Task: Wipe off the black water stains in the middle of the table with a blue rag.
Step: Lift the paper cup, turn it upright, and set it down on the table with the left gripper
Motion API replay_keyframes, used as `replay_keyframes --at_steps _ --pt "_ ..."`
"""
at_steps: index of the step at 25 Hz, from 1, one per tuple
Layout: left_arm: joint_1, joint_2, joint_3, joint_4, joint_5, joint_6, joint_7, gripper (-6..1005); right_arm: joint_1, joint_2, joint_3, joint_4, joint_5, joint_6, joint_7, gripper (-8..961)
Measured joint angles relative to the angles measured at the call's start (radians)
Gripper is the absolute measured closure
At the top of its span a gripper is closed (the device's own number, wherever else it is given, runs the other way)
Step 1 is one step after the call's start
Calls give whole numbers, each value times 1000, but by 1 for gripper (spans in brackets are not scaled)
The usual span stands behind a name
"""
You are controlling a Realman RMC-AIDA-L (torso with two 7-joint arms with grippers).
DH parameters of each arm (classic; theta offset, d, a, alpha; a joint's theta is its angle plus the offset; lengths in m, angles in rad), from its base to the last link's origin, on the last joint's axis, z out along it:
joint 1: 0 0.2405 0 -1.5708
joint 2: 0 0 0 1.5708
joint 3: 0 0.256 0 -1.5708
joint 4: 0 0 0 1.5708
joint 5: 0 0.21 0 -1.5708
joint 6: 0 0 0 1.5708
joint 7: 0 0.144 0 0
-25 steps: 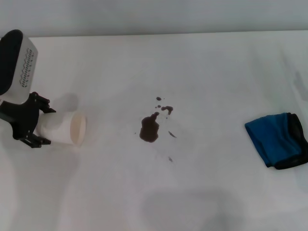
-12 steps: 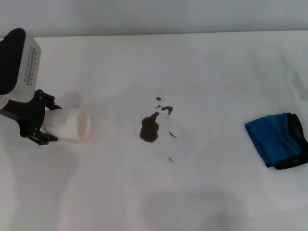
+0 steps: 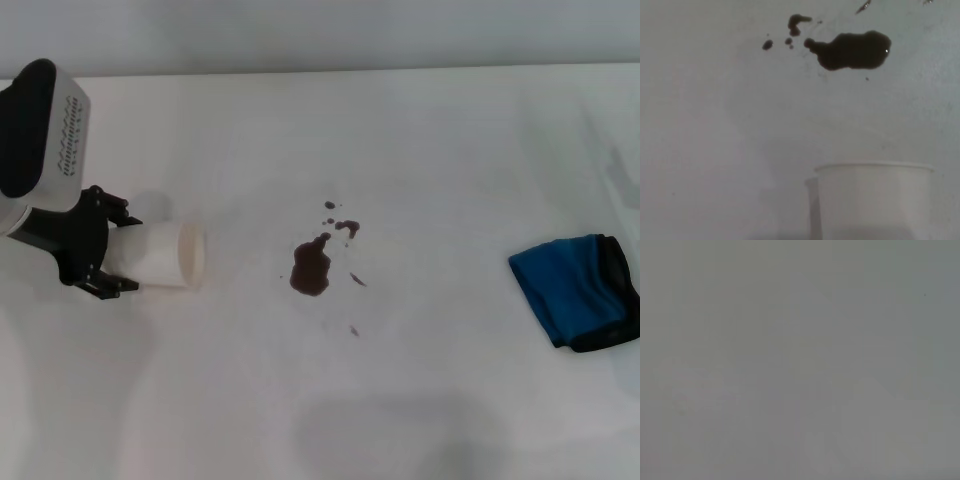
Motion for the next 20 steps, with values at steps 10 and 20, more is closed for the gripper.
replay_keyframes --at_steps 10,20 --pt "30 2 0 -8 -194 36 -10 234 -2 0 0 0 -1 -3 0 107" --pt "87 4 0 -2 -417 90 54 279 4 -2 0 -4 0 -10 0 107"
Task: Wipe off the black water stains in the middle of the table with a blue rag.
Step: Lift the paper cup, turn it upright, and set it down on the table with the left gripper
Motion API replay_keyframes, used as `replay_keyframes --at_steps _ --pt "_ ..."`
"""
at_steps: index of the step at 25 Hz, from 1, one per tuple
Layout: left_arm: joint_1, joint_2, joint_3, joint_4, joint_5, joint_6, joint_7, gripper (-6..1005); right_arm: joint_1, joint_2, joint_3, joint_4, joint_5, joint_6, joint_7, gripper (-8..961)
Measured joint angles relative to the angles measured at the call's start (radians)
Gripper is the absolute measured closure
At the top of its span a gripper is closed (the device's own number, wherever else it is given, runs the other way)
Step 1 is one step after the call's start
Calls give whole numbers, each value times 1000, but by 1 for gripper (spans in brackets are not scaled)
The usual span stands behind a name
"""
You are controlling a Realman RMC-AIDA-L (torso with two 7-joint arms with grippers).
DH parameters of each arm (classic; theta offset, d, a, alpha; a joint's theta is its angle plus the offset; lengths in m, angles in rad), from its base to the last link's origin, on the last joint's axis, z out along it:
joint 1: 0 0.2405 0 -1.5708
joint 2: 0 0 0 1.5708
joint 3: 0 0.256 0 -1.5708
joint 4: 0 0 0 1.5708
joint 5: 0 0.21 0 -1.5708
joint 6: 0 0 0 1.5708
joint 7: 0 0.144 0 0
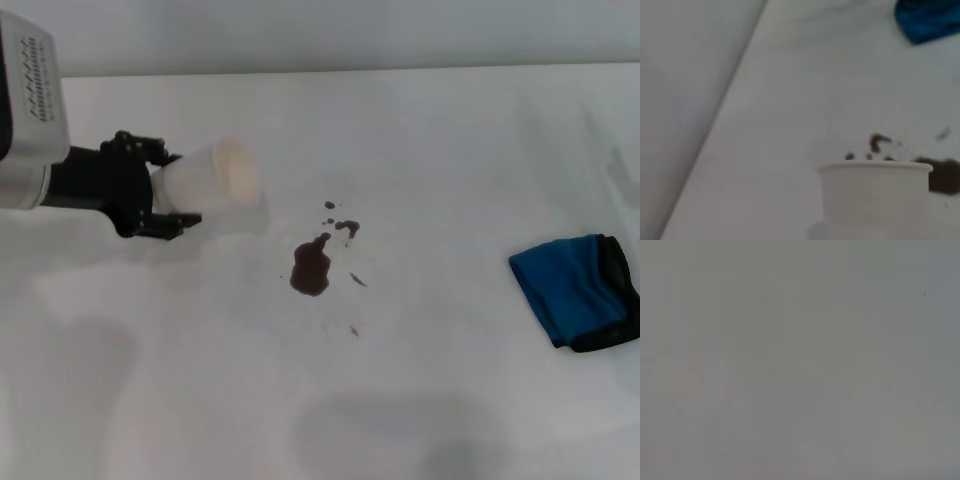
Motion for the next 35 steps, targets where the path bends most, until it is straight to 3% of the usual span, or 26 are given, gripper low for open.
replay_keyframes --at_steps 6,13,29,31,32,35 --pt "71 -1 -1 29 -230 57 68 288 3 -1 0 -4 0 -5 0 108" --pt "234 1 -2 214 -608 91 257 293 6 -4 0 -7 -1 -8 0 108" --pt "490 -5 -1 560 -916 -17 409 296 -16 -4 -3 -8 -2 9 0 109" --pt "490 -5 -1 560 -916 -17 409 295 -21 -4 -3 -8 -2 15 0 109" --pt "514 -6 -2 600 -925 -90 417 295 -24 -4 -3 -8 -2 16 0 109" --pt "522 -7 -1 616 -923 -143 420 295 -28 -4 -3 -8 -2 19 0 110"
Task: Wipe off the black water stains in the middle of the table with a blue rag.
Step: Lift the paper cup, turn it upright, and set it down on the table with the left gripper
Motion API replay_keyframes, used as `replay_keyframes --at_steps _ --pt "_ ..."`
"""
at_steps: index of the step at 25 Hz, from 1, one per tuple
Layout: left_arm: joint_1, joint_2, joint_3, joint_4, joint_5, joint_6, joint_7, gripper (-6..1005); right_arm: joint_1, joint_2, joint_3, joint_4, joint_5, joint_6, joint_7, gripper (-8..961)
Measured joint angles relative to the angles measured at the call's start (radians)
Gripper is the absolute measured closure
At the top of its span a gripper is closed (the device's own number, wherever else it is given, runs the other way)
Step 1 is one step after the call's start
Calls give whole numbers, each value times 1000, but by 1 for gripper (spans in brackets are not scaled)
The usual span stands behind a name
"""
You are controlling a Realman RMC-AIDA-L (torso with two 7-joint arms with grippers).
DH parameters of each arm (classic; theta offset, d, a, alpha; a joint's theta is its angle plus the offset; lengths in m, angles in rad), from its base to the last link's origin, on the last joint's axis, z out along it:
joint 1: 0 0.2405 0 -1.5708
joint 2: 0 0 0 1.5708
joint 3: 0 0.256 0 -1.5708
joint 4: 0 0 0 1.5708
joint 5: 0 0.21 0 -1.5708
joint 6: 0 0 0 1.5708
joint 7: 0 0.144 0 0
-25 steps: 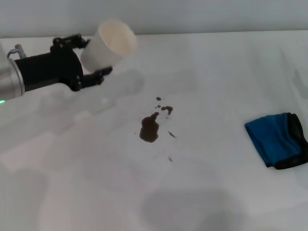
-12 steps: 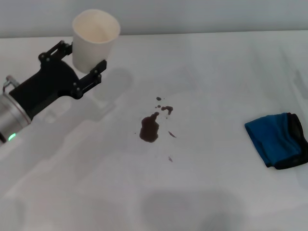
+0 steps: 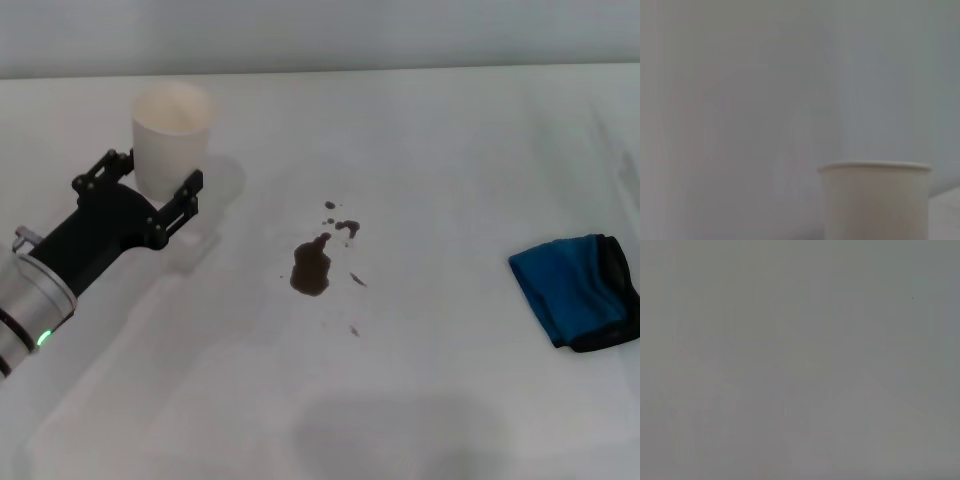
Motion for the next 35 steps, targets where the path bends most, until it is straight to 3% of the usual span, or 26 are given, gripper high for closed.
replay_keyframes --at_steps 14,35 --pt "9 -2 0 57 22 -245 3 295 -15 0 3 2 0 24 0 110" --pt "15 -1 -2 77 60 -318 83 277 14 2 8 2 2 14 0 112"
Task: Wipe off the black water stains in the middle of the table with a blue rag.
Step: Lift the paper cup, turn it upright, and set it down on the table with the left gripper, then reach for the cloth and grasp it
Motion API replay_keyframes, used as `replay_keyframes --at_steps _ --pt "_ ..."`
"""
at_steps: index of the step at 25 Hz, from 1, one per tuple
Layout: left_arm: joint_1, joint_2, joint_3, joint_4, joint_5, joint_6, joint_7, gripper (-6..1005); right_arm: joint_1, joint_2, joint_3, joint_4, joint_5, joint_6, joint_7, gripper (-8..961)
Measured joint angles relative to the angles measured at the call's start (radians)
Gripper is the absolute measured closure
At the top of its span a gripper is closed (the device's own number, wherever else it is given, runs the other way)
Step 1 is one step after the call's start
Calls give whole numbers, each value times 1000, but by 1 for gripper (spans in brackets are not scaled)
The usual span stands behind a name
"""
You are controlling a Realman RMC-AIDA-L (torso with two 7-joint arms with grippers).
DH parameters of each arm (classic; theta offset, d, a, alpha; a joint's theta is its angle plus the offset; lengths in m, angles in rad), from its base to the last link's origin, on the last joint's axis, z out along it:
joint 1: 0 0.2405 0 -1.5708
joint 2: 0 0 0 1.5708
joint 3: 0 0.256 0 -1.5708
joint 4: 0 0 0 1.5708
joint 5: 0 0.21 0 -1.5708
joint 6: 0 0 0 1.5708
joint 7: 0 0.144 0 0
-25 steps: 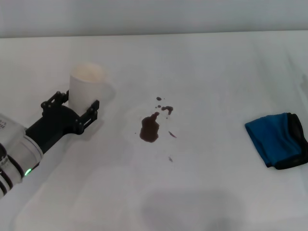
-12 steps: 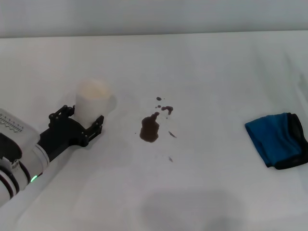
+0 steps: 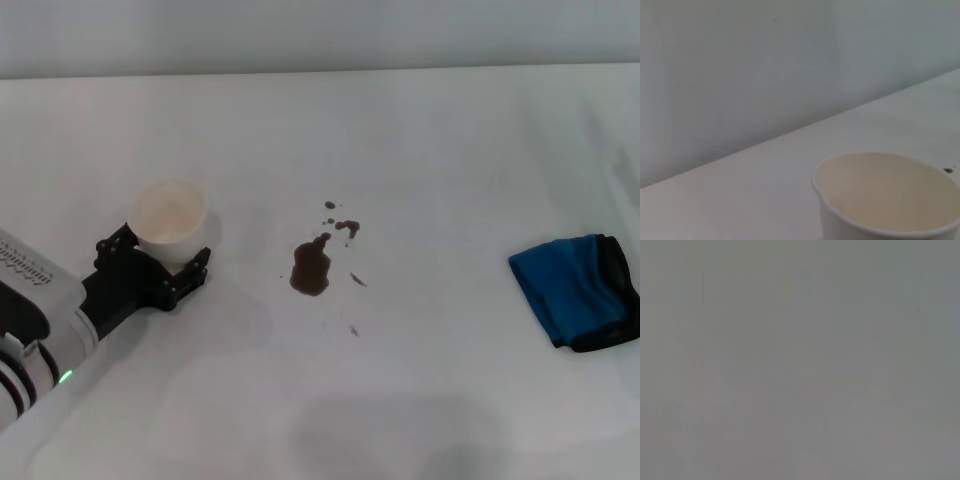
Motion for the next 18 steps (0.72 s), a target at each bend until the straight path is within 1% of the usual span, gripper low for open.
replay_keyframes --at_steps 3,9,14,18 --pt "-2 2 -4 -2 -4 3 1 274 0 0 0 0 0 0 0 112" --pt "-3 3 -11 0 -5 7 1 107 -3 0 -5 0 -1 -1 0 112" --pt "5 2 -9 1 0 9 1 111 -7 0 -6 0 -2 1 0 113" --pt "41 2 -4 2 3 48 1 110 -9 0 -6 -1 -2 -1 0 113"
